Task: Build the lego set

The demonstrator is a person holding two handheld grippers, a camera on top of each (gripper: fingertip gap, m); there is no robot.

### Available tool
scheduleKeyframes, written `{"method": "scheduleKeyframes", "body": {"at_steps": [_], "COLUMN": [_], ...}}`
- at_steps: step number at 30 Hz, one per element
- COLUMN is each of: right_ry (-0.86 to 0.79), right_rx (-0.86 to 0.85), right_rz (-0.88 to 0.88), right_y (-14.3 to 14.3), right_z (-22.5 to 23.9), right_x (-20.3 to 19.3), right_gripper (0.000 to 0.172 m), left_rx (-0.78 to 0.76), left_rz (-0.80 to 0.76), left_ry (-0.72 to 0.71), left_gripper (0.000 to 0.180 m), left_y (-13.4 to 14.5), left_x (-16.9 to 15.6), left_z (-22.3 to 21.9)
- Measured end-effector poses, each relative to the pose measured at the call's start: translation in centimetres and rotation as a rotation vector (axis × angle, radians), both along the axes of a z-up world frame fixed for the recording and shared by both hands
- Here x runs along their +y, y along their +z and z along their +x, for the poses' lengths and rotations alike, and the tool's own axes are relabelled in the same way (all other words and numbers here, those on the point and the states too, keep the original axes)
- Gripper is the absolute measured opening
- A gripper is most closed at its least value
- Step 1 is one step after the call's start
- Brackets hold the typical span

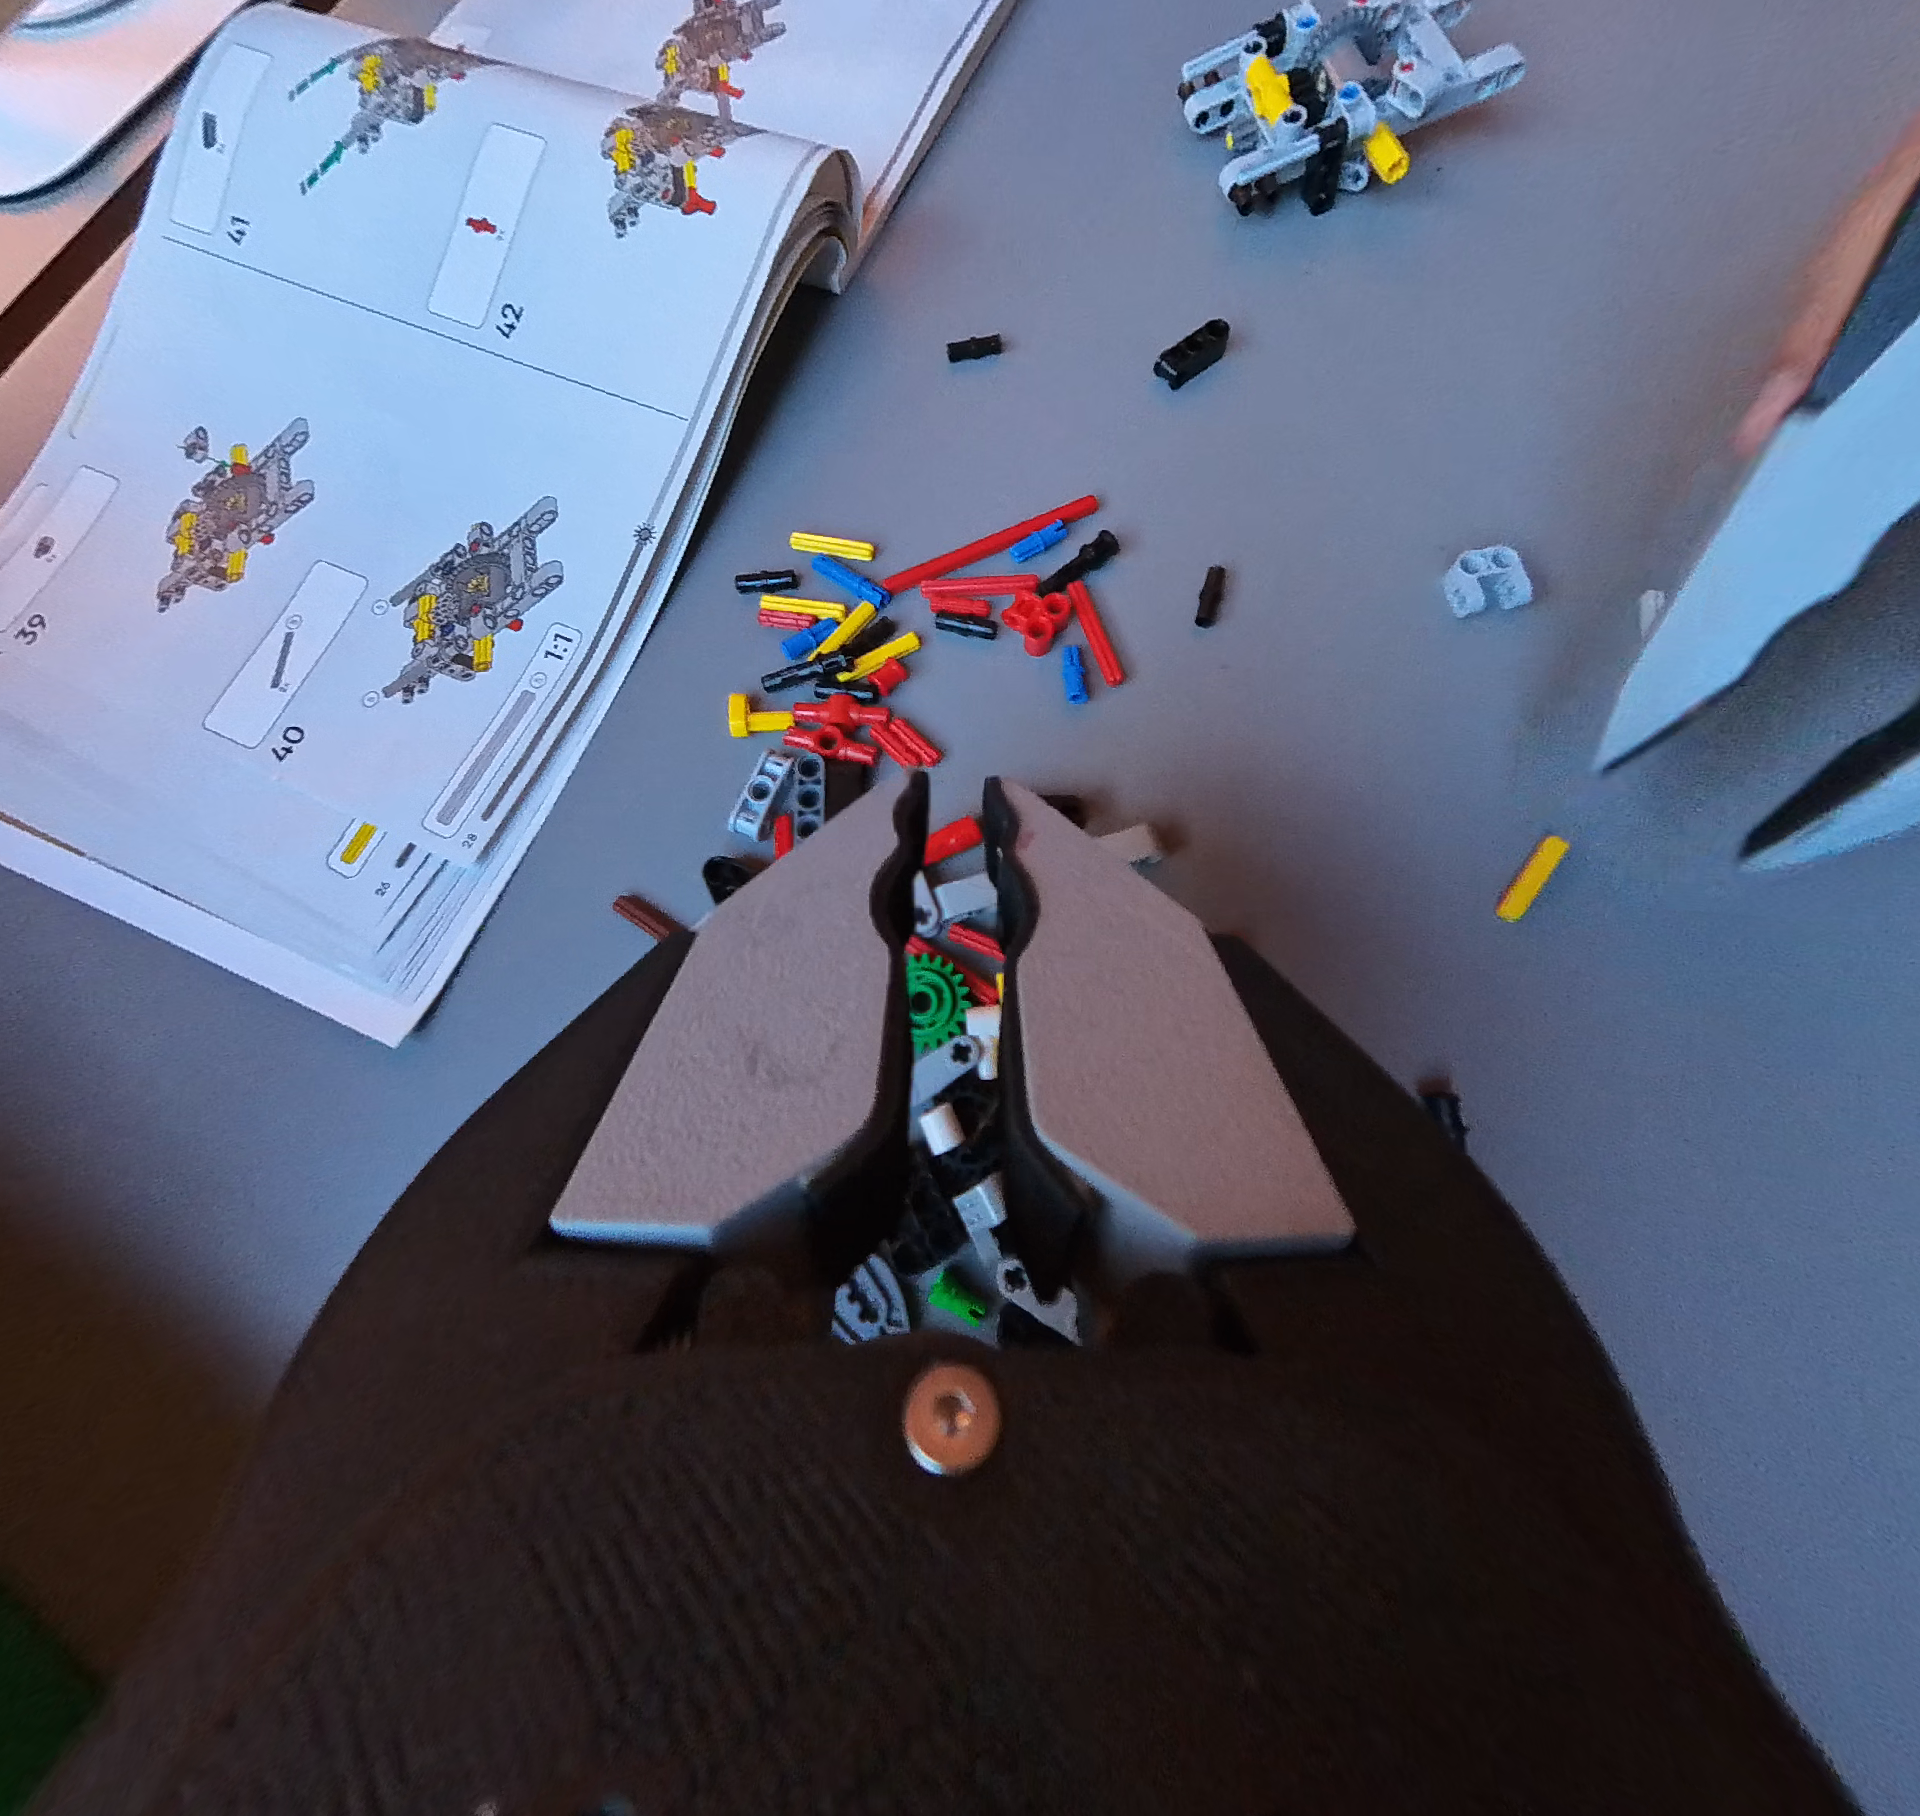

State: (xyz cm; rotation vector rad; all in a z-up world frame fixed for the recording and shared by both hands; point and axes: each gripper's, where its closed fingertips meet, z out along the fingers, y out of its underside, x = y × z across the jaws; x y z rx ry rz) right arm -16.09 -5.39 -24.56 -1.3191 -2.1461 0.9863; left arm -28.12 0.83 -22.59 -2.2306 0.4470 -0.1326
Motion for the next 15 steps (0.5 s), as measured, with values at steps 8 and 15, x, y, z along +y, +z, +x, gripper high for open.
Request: {"method": "scheduleKeyframes", "body": {"at_steps": [8, 15], "right_ry": [-0.118, -0.266], "right_rx": [0.132, 0.184], "right_rz": [-0.015, 0.03], "right_y": [3.9, 4.0], "right_z": [6.6, 9.0], "right_x": [8.4, 19.5], "right_gripper": [0.028, 0.047], "left_rx": [0.003, 0.007], "left_rz": [0.022, 0.091], "left_ry": [0.076, 0.1], "left_gripper": [0.018, 0.02], "left_y": [0.1, 1.5], "left_x": [0.4, 0.7], "left_z": [-1.8, -2.7]}}
